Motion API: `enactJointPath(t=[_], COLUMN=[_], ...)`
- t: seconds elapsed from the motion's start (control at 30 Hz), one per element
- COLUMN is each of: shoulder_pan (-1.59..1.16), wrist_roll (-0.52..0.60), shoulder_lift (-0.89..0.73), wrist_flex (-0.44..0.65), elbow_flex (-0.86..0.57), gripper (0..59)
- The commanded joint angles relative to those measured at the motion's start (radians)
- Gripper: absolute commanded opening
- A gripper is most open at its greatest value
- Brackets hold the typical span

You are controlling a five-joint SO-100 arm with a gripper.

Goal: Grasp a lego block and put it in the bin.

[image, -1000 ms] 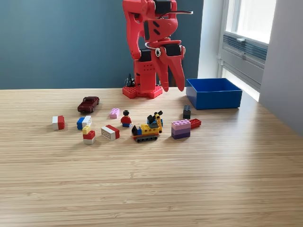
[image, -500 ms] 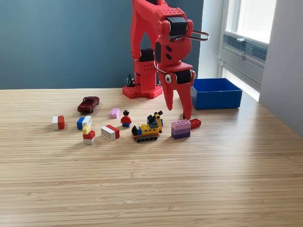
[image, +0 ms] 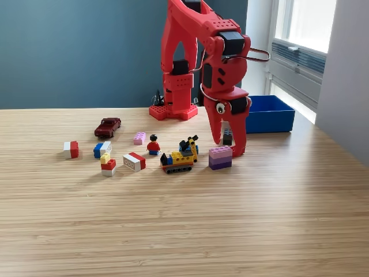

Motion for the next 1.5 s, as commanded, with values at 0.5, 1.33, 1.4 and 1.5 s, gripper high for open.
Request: enactJointPath(t=[0.5,1.33,1.4,1.5], shoulder_pan=[-0.049,-0.089,-0.104,-0.129], wrist_roll=[0.063,0.175,0.170,0.166], shoulder_lift=[-0.222,0.207,0.275,0.357], wrist_flex=[0.034,0.272,0.290,0.310], elbow_flex=[-0.218,-0.204,-0.213,-0.221], gripper=[0.2,0.1,0.0,0.0])
